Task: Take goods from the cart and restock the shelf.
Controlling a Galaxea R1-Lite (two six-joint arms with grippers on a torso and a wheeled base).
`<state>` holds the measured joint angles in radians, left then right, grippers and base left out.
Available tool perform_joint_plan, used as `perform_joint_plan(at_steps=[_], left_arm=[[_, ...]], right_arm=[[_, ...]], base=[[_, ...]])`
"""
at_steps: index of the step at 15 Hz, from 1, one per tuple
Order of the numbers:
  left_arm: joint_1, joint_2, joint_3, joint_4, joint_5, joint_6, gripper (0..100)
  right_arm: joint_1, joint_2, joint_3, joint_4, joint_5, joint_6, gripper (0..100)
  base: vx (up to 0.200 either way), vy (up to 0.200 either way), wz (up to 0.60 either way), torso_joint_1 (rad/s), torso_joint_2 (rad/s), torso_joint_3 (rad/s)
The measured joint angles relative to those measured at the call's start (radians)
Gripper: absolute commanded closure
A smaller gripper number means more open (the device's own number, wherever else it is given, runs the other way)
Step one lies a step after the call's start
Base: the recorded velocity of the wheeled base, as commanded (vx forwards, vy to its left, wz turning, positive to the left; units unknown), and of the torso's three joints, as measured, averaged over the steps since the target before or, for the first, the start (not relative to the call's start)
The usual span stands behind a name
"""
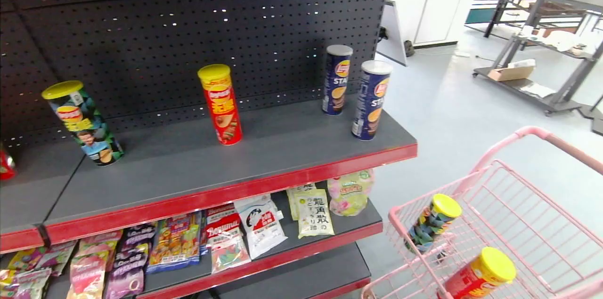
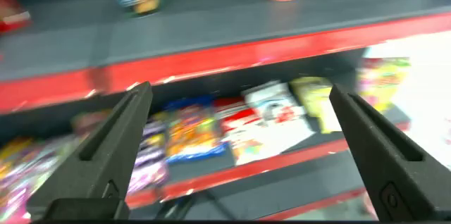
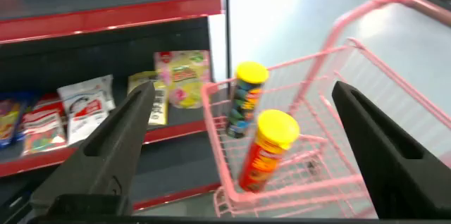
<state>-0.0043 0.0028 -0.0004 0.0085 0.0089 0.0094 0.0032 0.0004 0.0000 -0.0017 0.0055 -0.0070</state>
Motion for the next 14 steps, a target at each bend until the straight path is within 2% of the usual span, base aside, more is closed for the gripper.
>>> perform_joint_plan(at_steps=[7,14], left_arm=[[-0.001,0.0,0.0,-0.001,0.001,0.0,0],[0.0,0.0,0.0,-0.001,0.001,0.0,0]], right_arm=[[-0.001,0.0,0.0,0.0,0.0,0.0,0],[-0.001,0.0,0.0,0.0,-0.003,0.0,0]], base=[[0.0,0.0,-0.6,0.002,0.0,0.004],[0.0,0.0,0.0,-0.027,0.06,0.033]])
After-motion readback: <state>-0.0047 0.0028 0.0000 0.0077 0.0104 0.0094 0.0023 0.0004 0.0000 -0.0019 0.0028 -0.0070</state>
